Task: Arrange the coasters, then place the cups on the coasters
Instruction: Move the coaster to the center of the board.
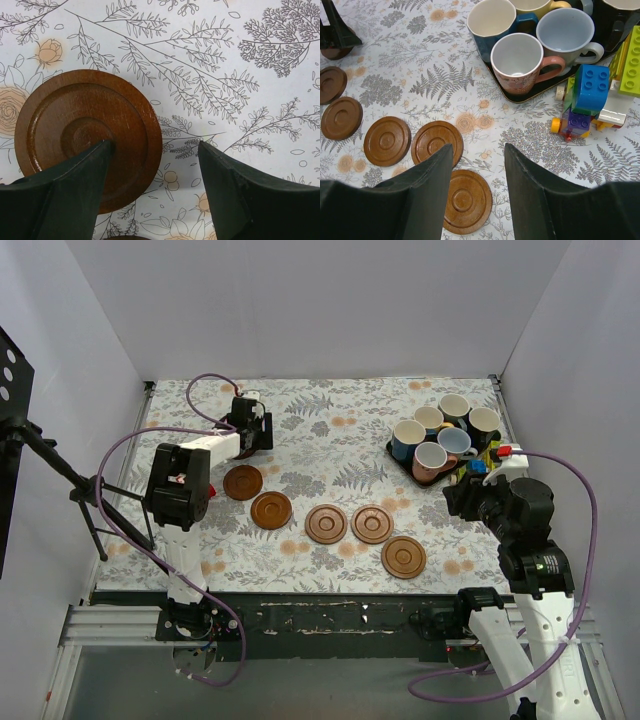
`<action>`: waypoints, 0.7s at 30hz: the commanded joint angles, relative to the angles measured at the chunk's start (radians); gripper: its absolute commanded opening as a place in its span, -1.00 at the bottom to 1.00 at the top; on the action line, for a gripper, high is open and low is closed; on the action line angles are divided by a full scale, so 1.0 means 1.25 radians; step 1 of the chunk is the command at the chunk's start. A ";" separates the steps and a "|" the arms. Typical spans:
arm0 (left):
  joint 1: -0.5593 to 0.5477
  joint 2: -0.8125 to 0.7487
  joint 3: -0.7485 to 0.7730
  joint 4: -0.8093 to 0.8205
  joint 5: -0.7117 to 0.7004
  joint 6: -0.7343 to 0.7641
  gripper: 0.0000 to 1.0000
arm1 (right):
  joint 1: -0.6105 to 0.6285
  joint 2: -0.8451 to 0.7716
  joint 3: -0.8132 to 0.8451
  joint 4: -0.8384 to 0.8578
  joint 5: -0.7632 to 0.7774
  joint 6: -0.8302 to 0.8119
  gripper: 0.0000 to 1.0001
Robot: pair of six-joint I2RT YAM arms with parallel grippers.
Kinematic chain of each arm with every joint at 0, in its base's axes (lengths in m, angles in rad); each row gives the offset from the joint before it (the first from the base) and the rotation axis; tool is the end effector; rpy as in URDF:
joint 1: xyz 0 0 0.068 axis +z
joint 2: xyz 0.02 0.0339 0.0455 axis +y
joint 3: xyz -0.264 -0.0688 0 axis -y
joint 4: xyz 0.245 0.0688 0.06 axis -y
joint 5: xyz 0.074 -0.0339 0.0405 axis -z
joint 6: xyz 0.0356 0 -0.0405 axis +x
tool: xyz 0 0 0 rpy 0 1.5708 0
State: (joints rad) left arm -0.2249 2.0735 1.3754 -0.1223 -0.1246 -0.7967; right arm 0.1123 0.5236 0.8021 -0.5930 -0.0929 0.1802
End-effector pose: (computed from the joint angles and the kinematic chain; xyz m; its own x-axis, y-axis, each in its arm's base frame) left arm 0.4377 -0.0956 0.1534 -0.5976 -0.5911 -0.5417 -0.4129 0.8060 -0.4241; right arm 0.1134 0.0161 0.3367 -0.3381 0.1415 -0.9304 -0.1409 0.9699 0.1987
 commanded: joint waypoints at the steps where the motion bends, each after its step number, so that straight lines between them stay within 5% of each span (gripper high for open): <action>1: -0.009 -0.017 -0.006 -0.064 0.020 -0.011 0.46 | 0.001 0.001 0.001 0.012 -0.003 -0.003 0.08; 14: -0.023 -0.155 0.047 -0.043 0.029 -0.006 0.88 | 0.000 0.023 0.037 -0.003 -0.012 -0.007 0.11; 21: -0.051 -0.347 -0.064 -0.048 -0.035 -0.049 0.94 | 0.000 0.019 0.031 -0.001 -0.008 -0.008 0.11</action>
State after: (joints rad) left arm -0.2710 1.8248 1.3586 -0.1833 -0.1215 -0.8200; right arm 0.1123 0.5514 0.8024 -0.6071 -0.0937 0.1799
